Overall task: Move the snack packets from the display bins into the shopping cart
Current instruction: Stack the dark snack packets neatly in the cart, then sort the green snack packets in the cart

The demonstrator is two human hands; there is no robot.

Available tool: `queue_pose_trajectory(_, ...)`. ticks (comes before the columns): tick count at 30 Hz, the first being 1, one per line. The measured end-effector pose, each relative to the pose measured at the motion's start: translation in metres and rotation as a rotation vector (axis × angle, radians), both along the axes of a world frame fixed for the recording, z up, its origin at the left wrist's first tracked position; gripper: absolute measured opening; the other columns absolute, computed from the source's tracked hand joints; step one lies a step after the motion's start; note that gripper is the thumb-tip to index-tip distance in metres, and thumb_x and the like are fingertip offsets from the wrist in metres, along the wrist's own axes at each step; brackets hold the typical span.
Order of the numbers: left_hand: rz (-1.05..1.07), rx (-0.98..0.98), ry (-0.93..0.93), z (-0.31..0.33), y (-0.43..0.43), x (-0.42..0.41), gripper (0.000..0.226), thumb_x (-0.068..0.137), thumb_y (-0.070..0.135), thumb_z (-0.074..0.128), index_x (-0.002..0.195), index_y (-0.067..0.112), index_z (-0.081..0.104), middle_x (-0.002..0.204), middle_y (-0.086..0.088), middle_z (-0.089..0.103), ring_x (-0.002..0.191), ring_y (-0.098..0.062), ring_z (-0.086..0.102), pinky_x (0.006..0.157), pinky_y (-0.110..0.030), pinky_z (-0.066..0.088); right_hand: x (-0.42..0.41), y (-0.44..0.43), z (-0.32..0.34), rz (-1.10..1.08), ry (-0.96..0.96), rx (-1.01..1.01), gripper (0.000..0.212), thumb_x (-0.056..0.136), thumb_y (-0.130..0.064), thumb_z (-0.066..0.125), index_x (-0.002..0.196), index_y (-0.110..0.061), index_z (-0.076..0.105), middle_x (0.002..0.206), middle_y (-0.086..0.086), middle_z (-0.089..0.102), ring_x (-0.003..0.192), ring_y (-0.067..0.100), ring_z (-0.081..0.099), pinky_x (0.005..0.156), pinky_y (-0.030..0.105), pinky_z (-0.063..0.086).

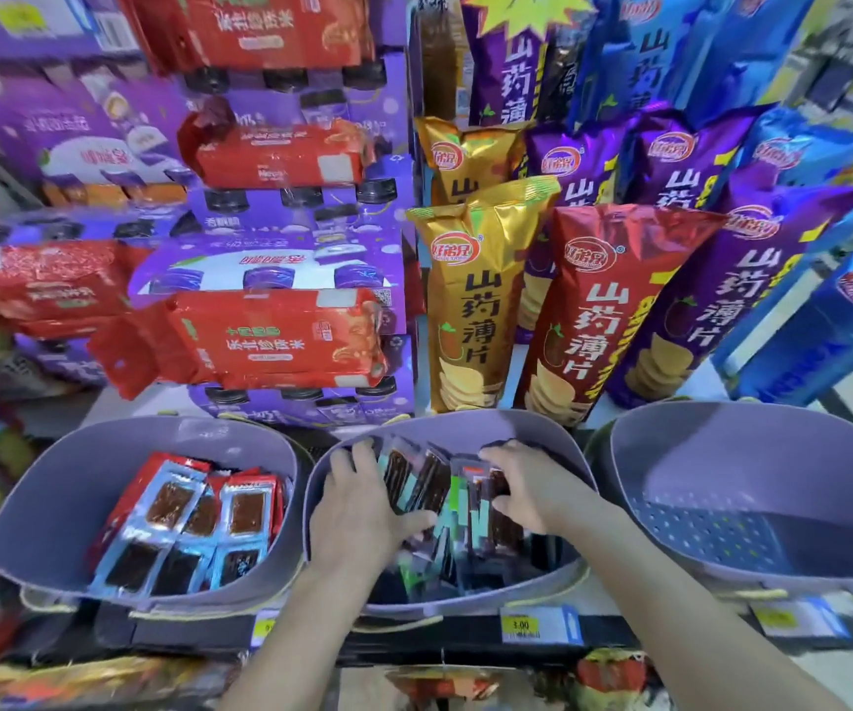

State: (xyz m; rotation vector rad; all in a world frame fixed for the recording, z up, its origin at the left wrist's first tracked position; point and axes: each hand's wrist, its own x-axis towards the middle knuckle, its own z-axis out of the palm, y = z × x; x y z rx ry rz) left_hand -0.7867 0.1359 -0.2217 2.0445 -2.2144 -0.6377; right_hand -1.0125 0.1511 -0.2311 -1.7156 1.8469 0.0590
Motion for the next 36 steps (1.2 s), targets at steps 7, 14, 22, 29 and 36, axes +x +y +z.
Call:
queue_pose_trajectory(7,0.034,-0.054,-0.194,0.018,0.023,-0.008,0.104,0.09,0.072,0.064,0.162,0.014,0.018,0.155,-0.009,0.038,0.143,-0.031,0.043,0.11,-0.041,0.046,0.003,0.013,0.009,0.119,0.197,-0.071,0.059,0.1,-0.03,0.057,0.154,-0.017,0.036,0.153,0.011,0.042,0.139,0.037,0.039,0.114,0.047,0.037)
queue_pose_trajectory(14,0.048,-0.095,-0.323,0.048,0.059,-0.011,0.067,0.105,0.055,0.049,0.159,0.018,0.033,0.161,-0.003,0.04,0.147,-0.029,0.039,0.116,-0.043,0.039,0.013,0.04,0.032,0.149,0.302,-0.231,0.053,0.102,-0.042,0.051,0.146,-0.015,0.041,0.146,0.013,0.043,0.135,0.039,0.039,0.112,0.049,0.036)
queue_pose_trajectory(22,0.216,-0.17,-0.383,0.079,0.121,0.029,0.05,0.105,0.053,0.044,0.146,0.025,0.049,0.151,0.007,0.054,0.137,-0.022,0.051,0.105,-0.038,0.044,0.041,0.061,0.054,0.21,0.265,-0.317,0.056,0.103,-0.046,0.046,0.151,-0.018,0.037,0.148,0.007,0.042,0.135,0.034,0.039,0.11,0.046,0.035)
queue_pose_trajectory(29,0.431,-0.134,-0.403,0.082,0.184,0.108,0.054,0.105,0.057,0.042,0.151,0.029,0.045,0.158,0.01,0.048,0.144,-0.019,0.045,0.112,-0.035,0.039,0.115,0.082,0.064,0.367,0.277,-0.428,0.057,0.102,-0.049,0.043,0.15,-0.021,0.037,0.152,0.003,0.041,0.138,0.03,0.038,0.11,0.043,0.033)
queue_pose_trajectory(36,0.669,-0.031,-0.395,0.061,0.269,0.229,0.057,0.106,0.058,0.041,0.154,0.028,0.044,0.163,0.008,0.042,0.149,-0.021,0.04,0.119,-0.039,0.037,0.251,0.118,0.062,0.586,0.256,-0.477,0.055,0.1,-0.055,0.046,0.144,-0.023,0.041,0.143,0.001,0.047,0.134,0.028,0.042,0.107,0.042,0.036)
